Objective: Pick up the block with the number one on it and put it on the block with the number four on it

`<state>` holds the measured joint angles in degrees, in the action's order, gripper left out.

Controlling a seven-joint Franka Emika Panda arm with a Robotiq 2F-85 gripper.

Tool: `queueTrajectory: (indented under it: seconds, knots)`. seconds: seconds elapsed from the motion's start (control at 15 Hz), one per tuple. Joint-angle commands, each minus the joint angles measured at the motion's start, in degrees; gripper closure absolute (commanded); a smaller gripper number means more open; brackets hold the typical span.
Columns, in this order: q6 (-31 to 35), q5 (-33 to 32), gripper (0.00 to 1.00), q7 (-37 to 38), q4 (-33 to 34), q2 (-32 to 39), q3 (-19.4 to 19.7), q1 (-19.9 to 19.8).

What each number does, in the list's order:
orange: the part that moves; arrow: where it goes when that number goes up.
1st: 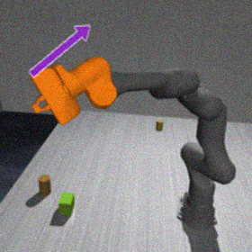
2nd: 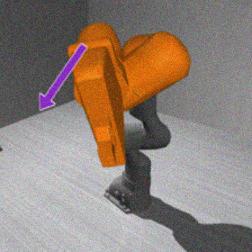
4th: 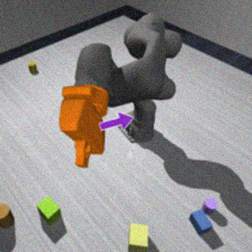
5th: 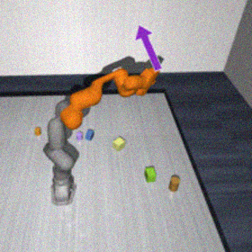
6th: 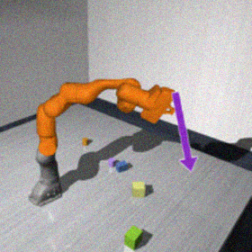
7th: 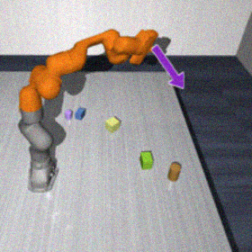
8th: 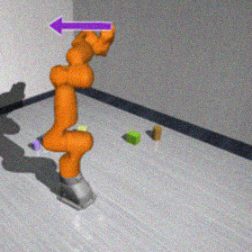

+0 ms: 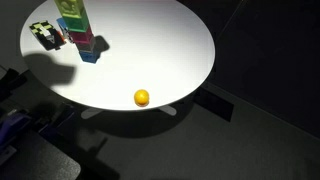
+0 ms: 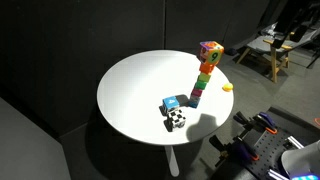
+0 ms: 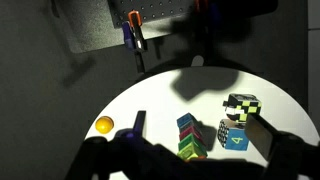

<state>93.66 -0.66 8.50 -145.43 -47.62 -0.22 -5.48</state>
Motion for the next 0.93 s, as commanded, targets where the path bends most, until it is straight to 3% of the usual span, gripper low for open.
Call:
queueTrajectory:
  seconds: [0.0, 0.87]
  knots:
    - [-0.11, -0.07, 0.00, 0.06, 0.12, 0.05, 0.11, 0.13]
    - [1.30, -0.10, 0.00, 1.18, 1.18, 2.34, -0.04, -0.41]
